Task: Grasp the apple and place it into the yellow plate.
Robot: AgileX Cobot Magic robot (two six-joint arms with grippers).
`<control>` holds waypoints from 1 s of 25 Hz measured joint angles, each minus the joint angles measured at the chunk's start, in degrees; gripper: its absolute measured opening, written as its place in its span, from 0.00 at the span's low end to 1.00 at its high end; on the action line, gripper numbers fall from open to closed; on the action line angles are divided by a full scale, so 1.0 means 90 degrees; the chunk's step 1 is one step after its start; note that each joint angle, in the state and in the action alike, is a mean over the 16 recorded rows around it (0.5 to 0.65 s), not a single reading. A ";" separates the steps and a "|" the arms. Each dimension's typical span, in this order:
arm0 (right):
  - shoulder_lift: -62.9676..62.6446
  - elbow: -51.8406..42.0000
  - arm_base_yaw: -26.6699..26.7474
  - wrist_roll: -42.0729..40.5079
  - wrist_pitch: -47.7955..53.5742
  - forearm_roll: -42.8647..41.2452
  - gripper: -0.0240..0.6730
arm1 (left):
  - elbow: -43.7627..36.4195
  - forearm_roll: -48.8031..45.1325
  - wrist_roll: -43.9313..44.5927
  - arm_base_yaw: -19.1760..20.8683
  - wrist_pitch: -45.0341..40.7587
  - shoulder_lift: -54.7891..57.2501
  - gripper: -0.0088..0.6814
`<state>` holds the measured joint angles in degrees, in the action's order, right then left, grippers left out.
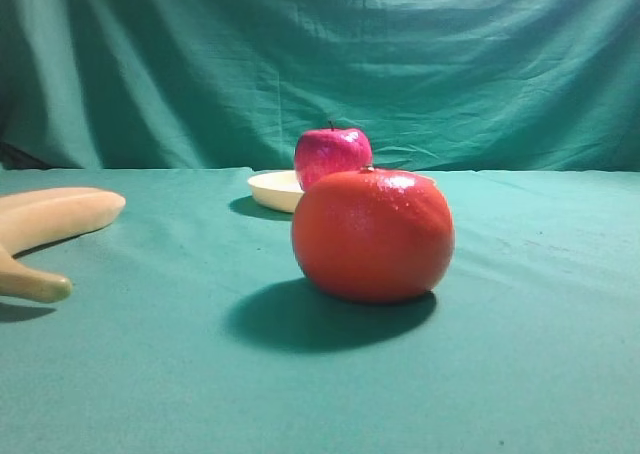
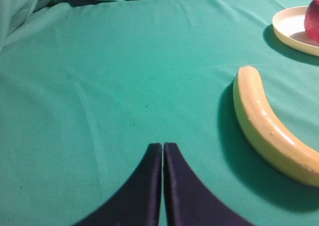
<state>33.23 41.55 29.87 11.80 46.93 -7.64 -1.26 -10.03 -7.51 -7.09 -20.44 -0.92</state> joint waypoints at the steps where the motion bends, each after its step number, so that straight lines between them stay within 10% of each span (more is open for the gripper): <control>1: -0.0170 -0.0145 -0.0083 0.0000 -0.0131 -0.0050 0.03 | 0.0000 0.0000 0.0000 0.0000 0.0000 0.0000 0.01; 16: -0.2602 -0.3215 -0.2587 0.0001 -0.2362 -0.0323 0.03 | 0.0000 0.0000 0.0000 0.0000 0.0000 0.0000 0.01; 25: -0.3576 -0.4523 -0.3093 0.0007 -0.2691 -0.0281 0.03 | 0.0000 0.0000 0.0000 0.0000 0.0000 0.0000 0.01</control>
<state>1.04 0.85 2.03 11.86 22.70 -10.17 -1.26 -10.03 -7.51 -7.09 -20.44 -0.92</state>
